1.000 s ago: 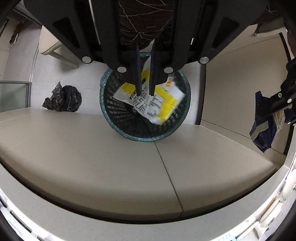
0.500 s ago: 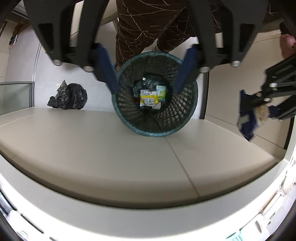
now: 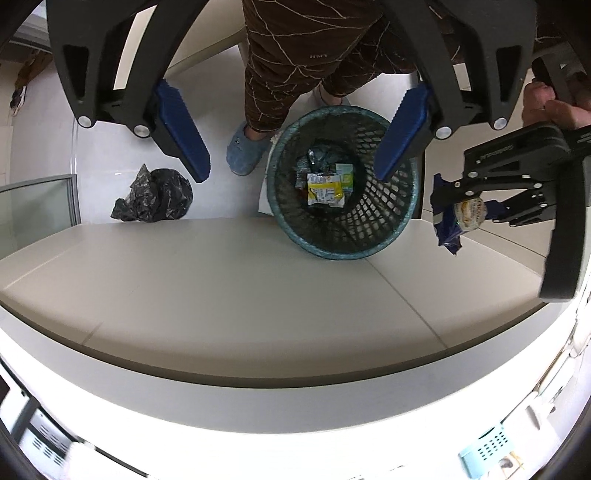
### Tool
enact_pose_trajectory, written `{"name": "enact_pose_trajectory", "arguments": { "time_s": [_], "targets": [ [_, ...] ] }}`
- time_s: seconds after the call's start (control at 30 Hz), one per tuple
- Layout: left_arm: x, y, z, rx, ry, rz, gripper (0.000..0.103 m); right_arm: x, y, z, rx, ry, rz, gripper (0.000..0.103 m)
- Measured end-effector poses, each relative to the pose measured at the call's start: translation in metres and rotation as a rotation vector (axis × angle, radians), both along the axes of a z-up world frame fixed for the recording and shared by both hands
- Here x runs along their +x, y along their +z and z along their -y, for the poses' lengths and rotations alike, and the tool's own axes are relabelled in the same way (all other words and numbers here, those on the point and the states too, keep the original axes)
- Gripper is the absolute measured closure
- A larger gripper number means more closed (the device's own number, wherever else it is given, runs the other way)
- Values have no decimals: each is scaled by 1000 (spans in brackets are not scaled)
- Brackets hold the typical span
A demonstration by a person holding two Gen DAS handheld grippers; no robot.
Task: Collect trash
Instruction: 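Open the left gripper to drop the cookie wrapper into the wastebasket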
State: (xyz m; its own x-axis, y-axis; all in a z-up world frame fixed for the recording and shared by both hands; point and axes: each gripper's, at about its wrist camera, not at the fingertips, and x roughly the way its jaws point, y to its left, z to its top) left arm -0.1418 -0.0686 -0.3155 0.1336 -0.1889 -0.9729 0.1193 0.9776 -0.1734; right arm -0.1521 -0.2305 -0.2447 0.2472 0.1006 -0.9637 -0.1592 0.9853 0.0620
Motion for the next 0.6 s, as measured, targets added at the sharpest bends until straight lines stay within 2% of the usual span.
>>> {"name": "enact_pose_trajectory", "arguments": {
  "time_s": [0.43,0.6],
  "targets": [
    [5,-3,27,-4,-10,-9,46,-2,1,18,3,-18,0,17],
    [6,1,27,2,-2,4,37,-3,0,13,2,-20,9,17]
  ]
}}
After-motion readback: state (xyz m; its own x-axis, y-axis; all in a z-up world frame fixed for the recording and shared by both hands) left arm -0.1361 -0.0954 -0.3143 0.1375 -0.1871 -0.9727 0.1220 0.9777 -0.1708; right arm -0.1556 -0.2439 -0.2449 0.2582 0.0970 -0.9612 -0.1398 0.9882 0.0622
